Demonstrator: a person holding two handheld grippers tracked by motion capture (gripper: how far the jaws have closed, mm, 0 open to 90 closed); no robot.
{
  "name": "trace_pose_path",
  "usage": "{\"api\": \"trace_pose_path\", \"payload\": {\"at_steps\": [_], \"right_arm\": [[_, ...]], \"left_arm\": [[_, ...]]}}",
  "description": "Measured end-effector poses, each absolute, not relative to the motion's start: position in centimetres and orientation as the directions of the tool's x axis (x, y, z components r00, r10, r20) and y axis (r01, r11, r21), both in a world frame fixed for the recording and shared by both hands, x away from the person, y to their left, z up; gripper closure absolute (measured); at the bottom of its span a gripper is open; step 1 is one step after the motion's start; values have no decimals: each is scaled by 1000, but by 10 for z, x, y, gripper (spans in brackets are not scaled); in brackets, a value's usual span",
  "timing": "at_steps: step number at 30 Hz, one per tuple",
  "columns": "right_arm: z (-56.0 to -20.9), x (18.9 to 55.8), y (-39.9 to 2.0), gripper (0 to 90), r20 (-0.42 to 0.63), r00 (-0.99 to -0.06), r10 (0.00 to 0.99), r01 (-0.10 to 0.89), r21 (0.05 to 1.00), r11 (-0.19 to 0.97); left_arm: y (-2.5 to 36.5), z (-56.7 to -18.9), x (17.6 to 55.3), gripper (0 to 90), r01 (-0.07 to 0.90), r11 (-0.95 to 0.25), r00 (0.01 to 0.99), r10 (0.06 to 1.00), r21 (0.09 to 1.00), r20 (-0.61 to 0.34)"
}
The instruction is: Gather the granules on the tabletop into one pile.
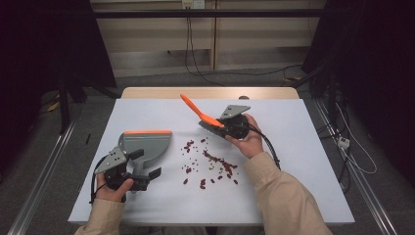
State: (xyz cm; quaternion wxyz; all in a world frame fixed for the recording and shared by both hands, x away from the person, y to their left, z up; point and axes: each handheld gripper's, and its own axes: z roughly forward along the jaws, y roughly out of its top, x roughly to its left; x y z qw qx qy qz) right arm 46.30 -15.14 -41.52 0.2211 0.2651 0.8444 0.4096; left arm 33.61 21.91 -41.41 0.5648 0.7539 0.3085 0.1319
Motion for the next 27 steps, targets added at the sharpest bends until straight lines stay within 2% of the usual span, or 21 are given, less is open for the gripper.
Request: {"api": "trace_pose_path", "payload": {"at_steps": [10,16,27], "right_arm": [[-429,481,-123,715,-194,-789,583,221,795,564],[-429,471,-114,713,-213,-828,518,188,765,615],[-427,443,-122,712,-185,-881,436,148,768,623]], "left_arm": [[222,-415,338,40,327,-160,767,621,932,-162],[222,-416,338,40,327,-165,767,622,930,-159],[221,-417,338,43,328,-165,765,625,930,-159]]}}
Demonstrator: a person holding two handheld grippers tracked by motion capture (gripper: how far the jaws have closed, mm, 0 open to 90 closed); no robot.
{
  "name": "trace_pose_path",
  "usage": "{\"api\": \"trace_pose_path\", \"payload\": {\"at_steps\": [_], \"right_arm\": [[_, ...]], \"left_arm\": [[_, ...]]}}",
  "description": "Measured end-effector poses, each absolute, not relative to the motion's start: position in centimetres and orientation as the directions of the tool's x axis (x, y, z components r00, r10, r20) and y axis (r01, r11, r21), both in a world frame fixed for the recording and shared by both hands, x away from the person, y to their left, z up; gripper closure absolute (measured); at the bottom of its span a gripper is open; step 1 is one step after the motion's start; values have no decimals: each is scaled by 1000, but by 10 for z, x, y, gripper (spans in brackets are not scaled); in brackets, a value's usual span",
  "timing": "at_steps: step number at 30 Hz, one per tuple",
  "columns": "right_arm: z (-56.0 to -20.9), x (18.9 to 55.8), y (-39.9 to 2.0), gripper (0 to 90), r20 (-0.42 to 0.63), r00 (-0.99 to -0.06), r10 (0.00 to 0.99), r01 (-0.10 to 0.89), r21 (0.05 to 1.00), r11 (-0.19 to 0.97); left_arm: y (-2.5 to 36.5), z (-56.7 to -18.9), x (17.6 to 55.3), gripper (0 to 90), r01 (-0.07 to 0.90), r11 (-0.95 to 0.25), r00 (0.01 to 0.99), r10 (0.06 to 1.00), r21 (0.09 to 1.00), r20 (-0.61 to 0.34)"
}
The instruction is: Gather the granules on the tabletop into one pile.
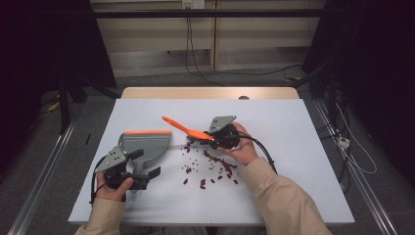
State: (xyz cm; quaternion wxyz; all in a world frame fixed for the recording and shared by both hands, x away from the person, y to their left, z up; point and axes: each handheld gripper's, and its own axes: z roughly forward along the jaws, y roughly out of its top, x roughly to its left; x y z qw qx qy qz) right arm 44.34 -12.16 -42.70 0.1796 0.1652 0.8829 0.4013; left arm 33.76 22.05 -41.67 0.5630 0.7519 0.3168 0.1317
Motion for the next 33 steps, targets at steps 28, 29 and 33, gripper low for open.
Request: {"api": "trace_pose_path", "payload": {"at_steps": [28,29,33], "right_arm": [[-418,398,-134,714,-204,-909,362,90,755,650],[-417,399,-134,714,-203,-908,367,89,763,641],[-408,408,-137,714,-193,-892,409,91,808,582]], "left_arm": [[221,-415,336,43,324,-169,763,629,931,-151],[220,-415,336,43,323,-169,763,628,931,-151],[220,-415,336,43,323,-172,765,627,931,-149]]}}
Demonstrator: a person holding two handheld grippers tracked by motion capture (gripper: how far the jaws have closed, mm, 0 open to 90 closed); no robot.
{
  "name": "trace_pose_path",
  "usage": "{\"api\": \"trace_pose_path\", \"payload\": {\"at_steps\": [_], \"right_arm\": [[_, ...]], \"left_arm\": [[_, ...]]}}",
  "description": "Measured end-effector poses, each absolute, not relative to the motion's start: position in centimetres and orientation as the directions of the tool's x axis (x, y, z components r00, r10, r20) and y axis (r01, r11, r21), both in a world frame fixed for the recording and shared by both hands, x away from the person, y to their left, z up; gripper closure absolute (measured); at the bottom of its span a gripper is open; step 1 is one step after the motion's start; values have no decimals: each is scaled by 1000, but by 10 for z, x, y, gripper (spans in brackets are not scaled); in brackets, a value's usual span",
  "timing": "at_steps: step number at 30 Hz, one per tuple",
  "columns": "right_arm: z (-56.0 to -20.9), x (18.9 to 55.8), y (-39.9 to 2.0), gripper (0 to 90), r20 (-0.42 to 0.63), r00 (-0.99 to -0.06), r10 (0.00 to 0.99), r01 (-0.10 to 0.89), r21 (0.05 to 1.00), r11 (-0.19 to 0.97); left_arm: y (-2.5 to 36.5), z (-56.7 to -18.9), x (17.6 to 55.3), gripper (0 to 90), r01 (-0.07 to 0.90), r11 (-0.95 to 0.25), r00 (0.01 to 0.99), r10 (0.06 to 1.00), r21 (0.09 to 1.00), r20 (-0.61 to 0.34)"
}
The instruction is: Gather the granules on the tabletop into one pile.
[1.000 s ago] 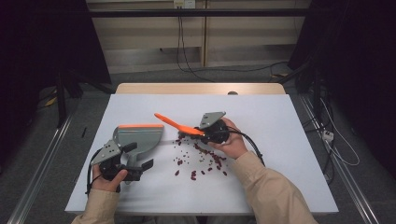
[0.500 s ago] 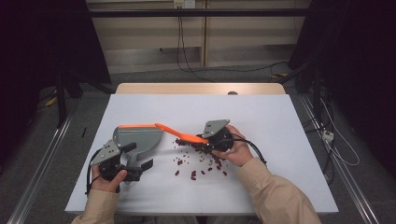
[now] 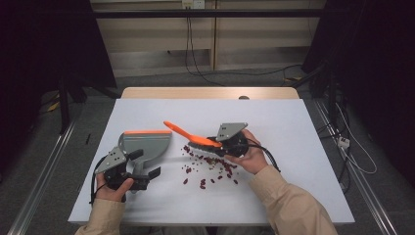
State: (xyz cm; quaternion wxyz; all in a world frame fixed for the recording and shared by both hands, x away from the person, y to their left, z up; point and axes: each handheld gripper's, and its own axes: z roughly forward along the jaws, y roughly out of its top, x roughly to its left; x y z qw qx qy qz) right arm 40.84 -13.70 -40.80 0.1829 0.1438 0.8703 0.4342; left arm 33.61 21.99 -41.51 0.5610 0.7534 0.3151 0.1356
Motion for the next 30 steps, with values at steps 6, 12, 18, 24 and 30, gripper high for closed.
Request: {"api": "trace_pose_path", "payload": {"at_steps": [6,12,18,24,30], "right_arm": [[-406,435,-124,714,-208,-877,433,95,808,582],[-417,459,-101,715,-230,-871,433,103,778,620],[-426,457,-83,712,-225,-907,356,71,751,656],[-425,440,-86,711,-214,-931,295,38,749,662],[-424,420,-91,711,-199,-946,256,18,757,653]], "left_arm": [[219,-416,337,43,326,-171,765,625,930,-153],[222,-417,339,43,331,-160,761,628,930,-163],[224,-418,339,43,332,-157,761,628,930,-165],[223,-418,339,43,330,-172,767,622,928,-158],[222,-418,337,43,326,-178,771,618,929,-152]]}}
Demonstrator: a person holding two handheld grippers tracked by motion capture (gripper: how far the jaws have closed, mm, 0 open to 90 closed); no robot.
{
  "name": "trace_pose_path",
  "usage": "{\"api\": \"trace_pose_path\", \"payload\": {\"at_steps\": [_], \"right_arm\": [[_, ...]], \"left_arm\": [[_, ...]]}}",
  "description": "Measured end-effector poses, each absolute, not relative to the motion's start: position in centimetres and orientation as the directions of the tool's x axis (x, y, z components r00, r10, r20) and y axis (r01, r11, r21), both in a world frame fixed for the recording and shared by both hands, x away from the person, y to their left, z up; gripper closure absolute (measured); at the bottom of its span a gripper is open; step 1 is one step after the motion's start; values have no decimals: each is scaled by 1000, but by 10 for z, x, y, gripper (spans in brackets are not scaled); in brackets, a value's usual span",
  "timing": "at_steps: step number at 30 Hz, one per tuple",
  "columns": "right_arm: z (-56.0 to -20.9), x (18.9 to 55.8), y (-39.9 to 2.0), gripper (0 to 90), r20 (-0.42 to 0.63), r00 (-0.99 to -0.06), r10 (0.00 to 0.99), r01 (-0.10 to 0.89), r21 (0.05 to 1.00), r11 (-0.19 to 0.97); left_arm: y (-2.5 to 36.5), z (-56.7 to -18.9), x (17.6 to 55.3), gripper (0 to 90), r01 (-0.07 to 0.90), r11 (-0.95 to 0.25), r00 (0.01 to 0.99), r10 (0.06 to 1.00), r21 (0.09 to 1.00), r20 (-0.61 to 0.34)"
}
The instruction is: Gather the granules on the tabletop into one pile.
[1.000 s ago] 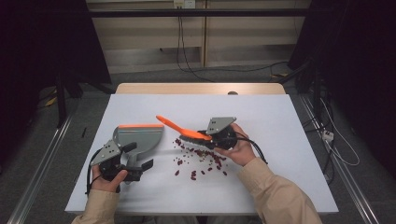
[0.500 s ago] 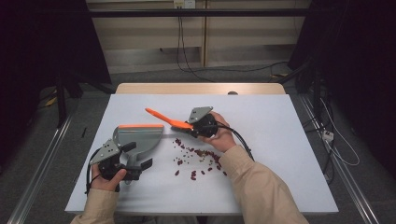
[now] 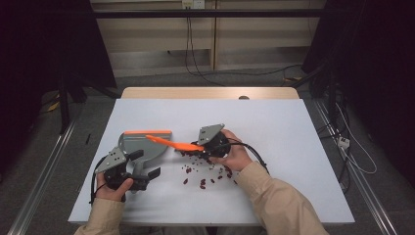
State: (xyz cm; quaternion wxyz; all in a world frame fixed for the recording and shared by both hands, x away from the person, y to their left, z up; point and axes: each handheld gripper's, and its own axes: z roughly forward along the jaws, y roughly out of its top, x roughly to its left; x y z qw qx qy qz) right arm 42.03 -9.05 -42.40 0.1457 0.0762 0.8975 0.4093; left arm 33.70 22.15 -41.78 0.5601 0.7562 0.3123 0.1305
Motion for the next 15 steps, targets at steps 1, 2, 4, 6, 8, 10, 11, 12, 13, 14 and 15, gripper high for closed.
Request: {"api": "trace_pose_path", "payload": {"at_steps": [1,2,4,6,8,10,11,12,13,14,15], "right_arm": [[-424,418,-92,711,-195,-948,250,16,758,652],[-424,416,-93,711,-197,-949,247,11,760,650],[-425,412,-96,711,-193,-952,239,6,764,645],[-425,408,-98,711,-188,-953,239,9,768,641],[-424,406,-99,711,-188,-954,234,6,766,642],[-423,402,-100,711,-188,-956,227,4,763,646],[-422,401,-100,711,-192,-957,218,-4,759,651],[-422,399,-101,712,-192,-957,218,-4,759,651],[-422,397,-101,712,-190,-957,219,-1,758,652],[-422,396,-102,712,-193,-958,214,-7,758,653],[-422,394,-102,711,-194,-957,217,-6,757,654]], "left_arm": [[221,-418,336,43,325,-177,772,617,929,-153],[221,-418,336,43,324,-179,774,615,929,-152],[222,-419,335,43,323,-186,777,613,928,-147],[224,-420,334,43,327,-189,774,616,926,-147],[226,-420,333,43,329,-189,771,619,925,-148],[227,-421,333,43,331,-186,768,623,925,-150],[228,-421,333,43,333,-185,766,624,925,-151],[229,-421,333,43,333,-186,766,625,924,-150],[229,-421,333,43,334,-185,765,626,924,-151],[229,-421,333,43,334,-186,766,626,924,-150],[229,-421,332,43,334,-187,766,626,924,-150]]}}
